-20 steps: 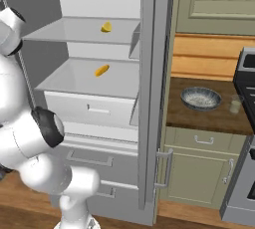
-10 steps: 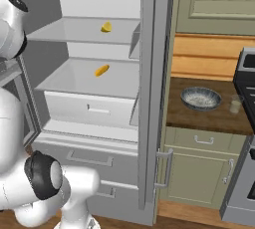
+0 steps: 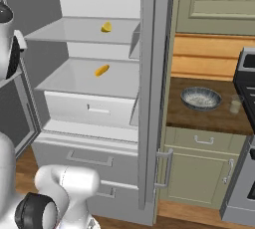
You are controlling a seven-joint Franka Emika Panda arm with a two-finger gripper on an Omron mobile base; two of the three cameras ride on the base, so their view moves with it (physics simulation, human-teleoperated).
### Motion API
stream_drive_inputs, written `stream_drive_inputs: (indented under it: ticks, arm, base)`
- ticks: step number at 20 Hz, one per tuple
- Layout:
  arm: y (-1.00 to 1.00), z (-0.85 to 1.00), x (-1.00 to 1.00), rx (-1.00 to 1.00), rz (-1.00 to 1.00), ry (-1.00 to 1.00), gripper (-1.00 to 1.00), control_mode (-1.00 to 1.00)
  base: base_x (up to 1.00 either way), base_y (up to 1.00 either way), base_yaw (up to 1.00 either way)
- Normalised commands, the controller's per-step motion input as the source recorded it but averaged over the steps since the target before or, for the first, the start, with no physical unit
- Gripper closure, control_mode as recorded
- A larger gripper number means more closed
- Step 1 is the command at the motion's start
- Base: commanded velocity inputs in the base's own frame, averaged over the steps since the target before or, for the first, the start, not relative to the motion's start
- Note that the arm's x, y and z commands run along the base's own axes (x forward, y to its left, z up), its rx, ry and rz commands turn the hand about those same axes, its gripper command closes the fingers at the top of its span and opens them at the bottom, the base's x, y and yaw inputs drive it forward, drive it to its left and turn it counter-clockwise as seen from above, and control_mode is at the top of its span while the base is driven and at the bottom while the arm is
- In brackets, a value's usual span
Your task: Grab a lemon wedge from the fridge and one ice cube from the ice bowl, and put them in the glass of lemonade.
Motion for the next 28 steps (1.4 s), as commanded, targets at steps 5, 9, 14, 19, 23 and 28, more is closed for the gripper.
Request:
stream_drive_inputs:
  ticks: [5, 9, 14, 19, 23, 28]
  arm:
    - [-0.72, 0.00, 0.00, -0.07, -0.67, 0.02, -1.00, -1.00]
    - [-0.82, 0.00, 0.09, -0.12, -0.67, 0.13, -1.00, -1.00]
    - [-0.89, 0.19, 0.02, -0.08, -0.55, 0.17, -1.00, -1.00]
    - [-0.62, 0.15, 0.00, 0.00, -0.21, 0.03, -1.00, -1.00]
    - [-0.01, 0.00, 0.27, 0.00, 0.02, -0.09, -1.00, -1.00]
    - [0.00, 0.13, 0.92, 0.00, 0.07, -0.15, -1.00, -1.00]
  base:
    - [0.00, 0.00, 0.00]
    - [0.00, 0.00, 0.00]
    - [0.00, 0.00, 0.00]
    - [0.00, 0.00, 0.00]
    - [0.00, 0.00, 0.00]
    - [0.00, 0.00, 0.00]
